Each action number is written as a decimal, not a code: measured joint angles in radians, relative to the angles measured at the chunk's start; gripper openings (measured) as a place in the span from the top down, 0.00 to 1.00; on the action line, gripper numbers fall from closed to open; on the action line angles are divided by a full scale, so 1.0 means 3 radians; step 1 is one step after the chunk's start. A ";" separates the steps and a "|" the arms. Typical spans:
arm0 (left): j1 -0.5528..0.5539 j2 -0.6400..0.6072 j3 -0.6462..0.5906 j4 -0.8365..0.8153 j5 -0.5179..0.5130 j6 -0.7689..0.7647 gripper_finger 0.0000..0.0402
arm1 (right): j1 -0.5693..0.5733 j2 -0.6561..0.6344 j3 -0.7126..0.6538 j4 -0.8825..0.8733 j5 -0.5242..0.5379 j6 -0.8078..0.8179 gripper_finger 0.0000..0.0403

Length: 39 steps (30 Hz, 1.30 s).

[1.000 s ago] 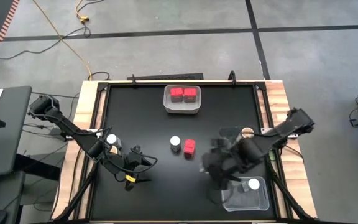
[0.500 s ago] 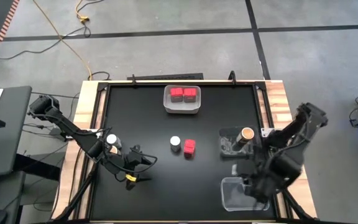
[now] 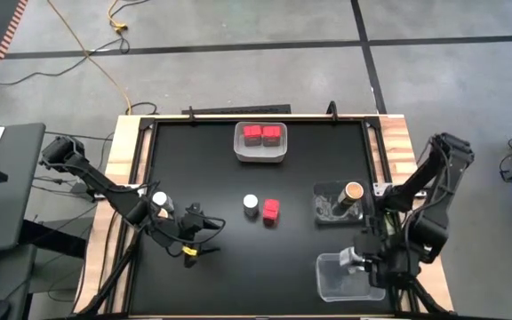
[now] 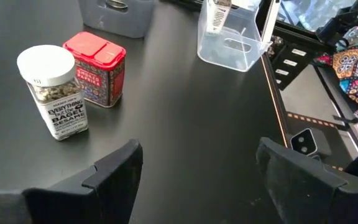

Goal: Sort spices by type
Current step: Put the bottom right white seasoning bottle into the transparent bin

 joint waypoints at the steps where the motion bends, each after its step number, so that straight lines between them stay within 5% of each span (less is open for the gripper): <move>1: 0.0007 0.0000 0.0000 -0.0001 0.0000 0.0007 0.25 | -0.0002 0.0030 0.0018 0.0024 -0.0001 -0.0046 0.46; 16: 0.0029 -0.0001 -0.0004 -0.0147 0.0003 0.0005 0.25 | -0.0187 0.0991 0.0836 -0.0102 -0.0206 -0.0199 0.46; 39: 0.0027 -0.0001 -0.0004 -0.0127 0.0058 -0.0013 0.25 | 0.0815 0.1407 0.0844 -0.0512 -0.0247 0.1168 0.46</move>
